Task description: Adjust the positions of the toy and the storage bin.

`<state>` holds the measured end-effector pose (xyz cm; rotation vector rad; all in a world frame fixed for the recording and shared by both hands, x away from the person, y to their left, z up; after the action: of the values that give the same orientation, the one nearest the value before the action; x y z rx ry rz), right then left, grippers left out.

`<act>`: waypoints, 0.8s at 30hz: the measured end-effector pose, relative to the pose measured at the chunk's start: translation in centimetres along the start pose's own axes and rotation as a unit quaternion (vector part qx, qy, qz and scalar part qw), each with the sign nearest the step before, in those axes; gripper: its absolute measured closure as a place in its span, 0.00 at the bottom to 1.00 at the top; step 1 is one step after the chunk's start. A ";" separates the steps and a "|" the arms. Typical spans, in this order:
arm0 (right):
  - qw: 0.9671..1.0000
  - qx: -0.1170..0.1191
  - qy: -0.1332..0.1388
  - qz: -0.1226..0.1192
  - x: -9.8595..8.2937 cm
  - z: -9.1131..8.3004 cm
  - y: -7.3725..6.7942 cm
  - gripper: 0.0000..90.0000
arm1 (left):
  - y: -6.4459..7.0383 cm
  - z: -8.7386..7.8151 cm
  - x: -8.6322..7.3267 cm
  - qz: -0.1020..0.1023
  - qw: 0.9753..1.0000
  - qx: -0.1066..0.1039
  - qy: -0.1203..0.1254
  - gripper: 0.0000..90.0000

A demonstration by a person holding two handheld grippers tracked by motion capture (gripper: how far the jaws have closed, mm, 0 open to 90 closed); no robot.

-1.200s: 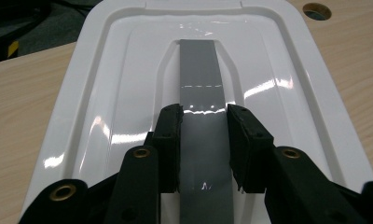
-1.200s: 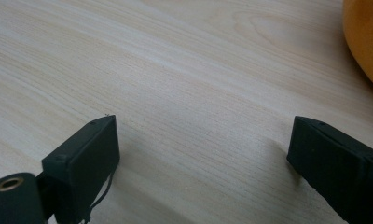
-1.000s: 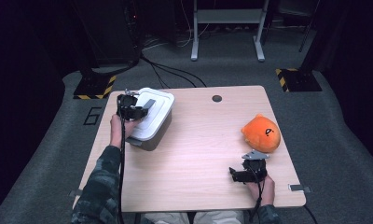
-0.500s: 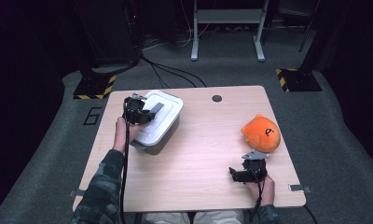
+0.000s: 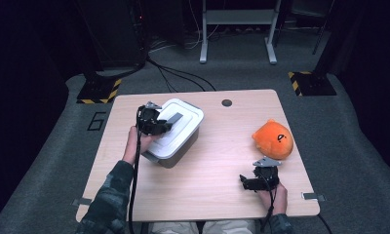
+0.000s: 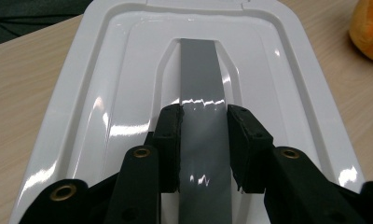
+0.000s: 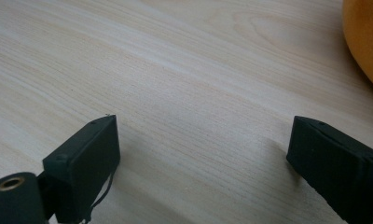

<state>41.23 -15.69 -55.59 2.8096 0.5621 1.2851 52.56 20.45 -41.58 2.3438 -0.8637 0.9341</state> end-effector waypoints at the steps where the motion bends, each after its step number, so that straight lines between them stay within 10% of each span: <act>1: 1.000 0.000 0.000 0.000 0.0 0.0 0.0 0.09 | 0.0 0.0 0.0 0.000 1.000 0.000 0.000 0.74; 24: 1.000 0.000 0.000 0.000 0.0 0.0 0.0 0.09 | 5.2 1.3 -0.3 0.054 0.998 -0.044 -0.008 0.74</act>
<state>41.23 -15.69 -55.60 2.8090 0.5618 1.2856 49.32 16.13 -41.71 2.2512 -1.0271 0.9021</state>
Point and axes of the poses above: each handheld gripper's, and its own axes: z roughly forward along the jaws, x roughly out of its top, y roughly to its right, the point moved 4 cm from there along z, roughly forward along the jaws, and after that the axes turned 12 degrees about -x, right-handed, at the moved point
